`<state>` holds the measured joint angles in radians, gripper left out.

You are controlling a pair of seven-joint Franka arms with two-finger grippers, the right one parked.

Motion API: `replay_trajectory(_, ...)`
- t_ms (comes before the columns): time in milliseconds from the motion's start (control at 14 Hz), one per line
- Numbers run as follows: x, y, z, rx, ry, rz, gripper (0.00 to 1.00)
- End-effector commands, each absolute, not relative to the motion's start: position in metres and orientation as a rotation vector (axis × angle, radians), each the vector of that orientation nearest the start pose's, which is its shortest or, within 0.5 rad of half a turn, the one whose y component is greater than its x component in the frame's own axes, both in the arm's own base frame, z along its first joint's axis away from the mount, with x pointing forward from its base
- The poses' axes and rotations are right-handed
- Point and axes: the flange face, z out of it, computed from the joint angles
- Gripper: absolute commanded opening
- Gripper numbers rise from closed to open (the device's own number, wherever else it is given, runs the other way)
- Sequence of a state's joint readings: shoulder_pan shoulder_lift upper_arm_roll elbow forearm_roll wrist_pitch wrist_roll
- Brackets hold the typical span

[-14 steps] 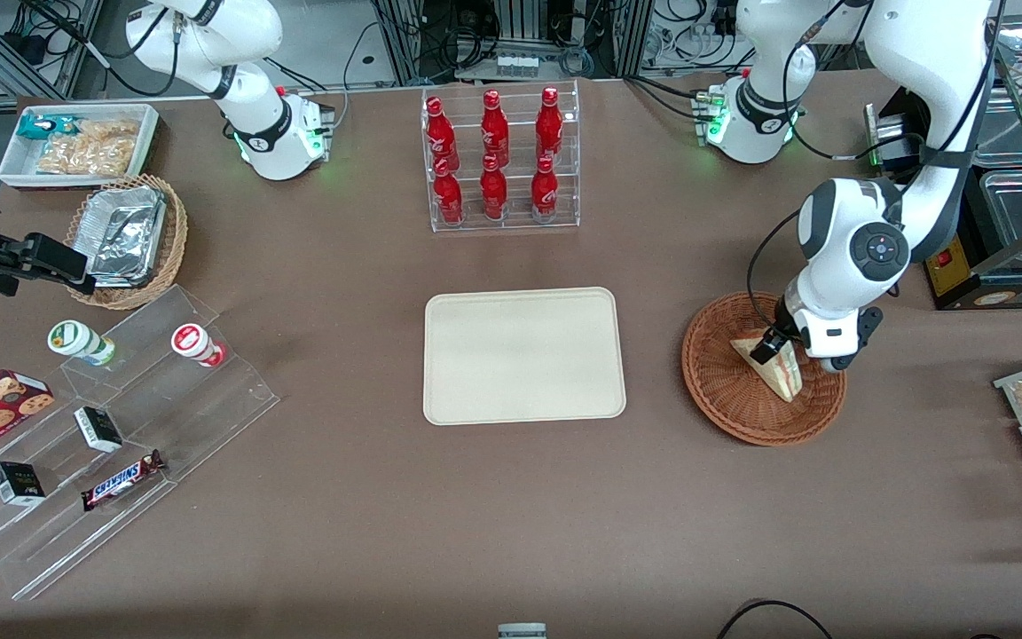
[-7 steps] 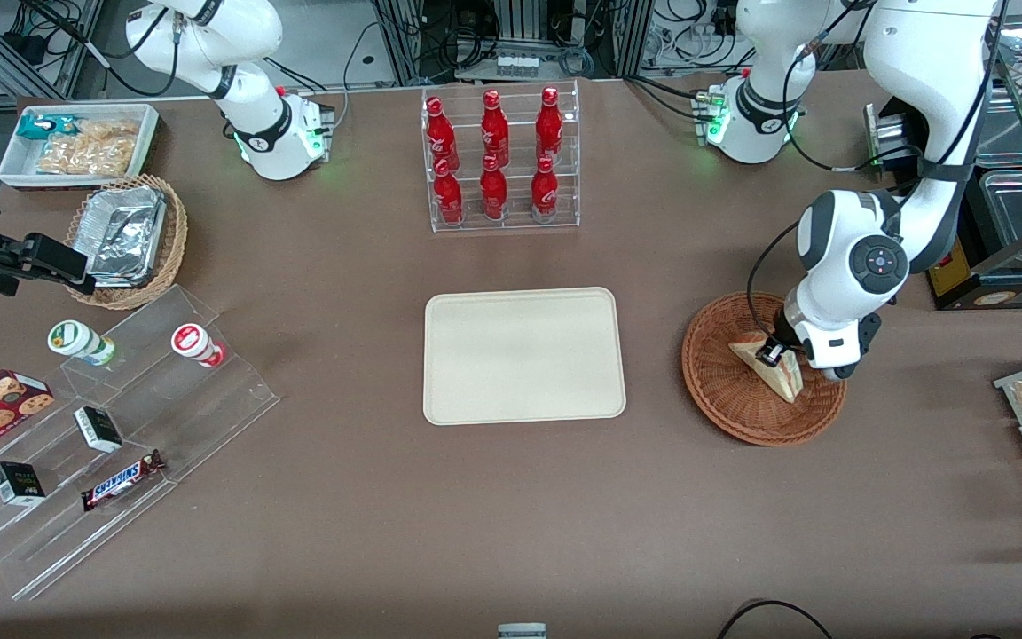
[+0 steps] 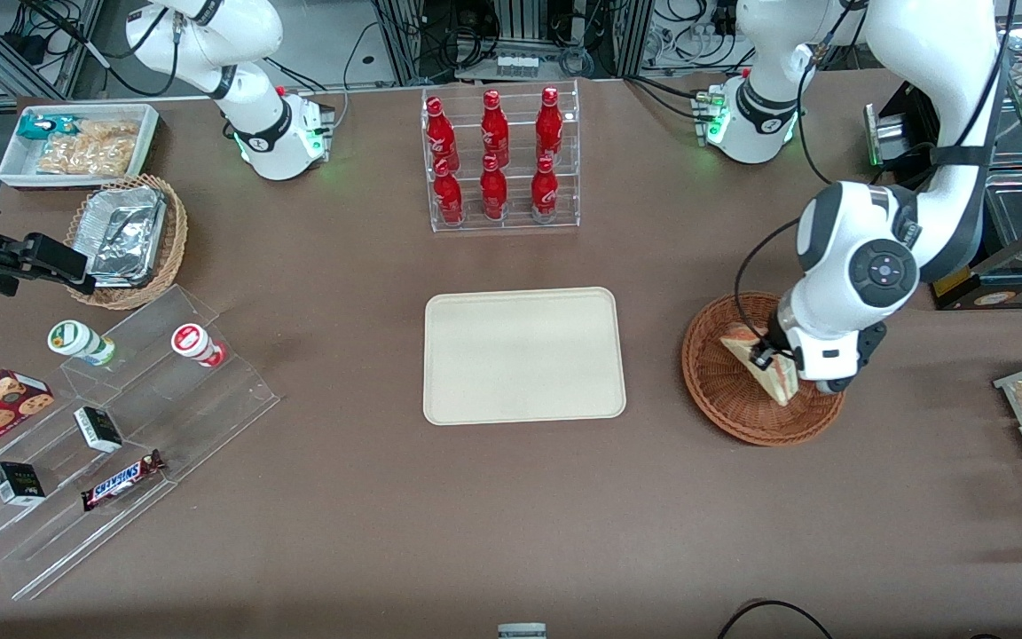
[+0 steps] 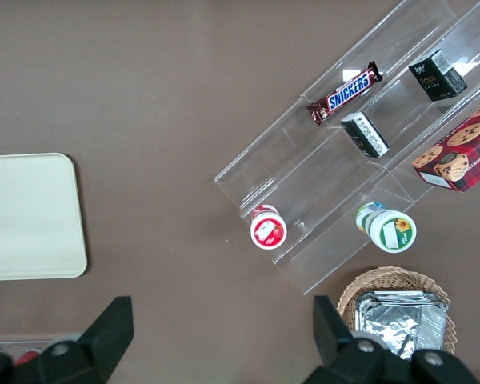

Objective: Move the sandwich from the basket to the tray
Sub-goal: 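Carry the sandwich with the left gripper over the cream tray and lower it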

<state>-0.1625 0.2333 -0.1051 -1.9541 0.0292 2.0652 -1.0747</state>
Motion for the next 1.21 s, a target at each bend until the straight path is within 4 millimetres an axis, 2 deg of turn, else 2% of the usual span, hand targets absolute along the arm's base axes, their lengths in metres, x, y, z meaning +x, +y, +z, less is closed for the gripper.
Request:
replay_trajectory(0, 0.577, -0.212, 0.353, -2.856, -1.022, 0.149, 0.15)
replay_trajectory(214, 0.567, -0.278, 0.348, -2.914, -0.857, 0.128, 0.15)
replay_trajectory(429, 0.555, -0.352, 0.335, -2.972, -0.7, 0.117, 0.15)
replay_trajectory(571, 0.543, -0.395, 0.326, -2.994, -0.599, 0.114, 0.15)
replay_trajectory(714, 0.532, -0.425, 0.312, -3.013, -0.5, 0.118, 0.16)
replay_trajectory(857, 0.534, -0.465, 0.305, -3.065, -0.387, 0.116, 0.17)
replay_trajectory(929, 0.523, -0.484, 0.295, -3.073, -0.367, 0.142, 0.17)
replay_trajectory(1000, 0.517, -0.491, 0.286, -3.072, -0.373, 0.161, 0.17)
replay_trajectory(1143, 0.505, -0.508, 0.283, -3.081, -0.335, 0.164, 0.17)
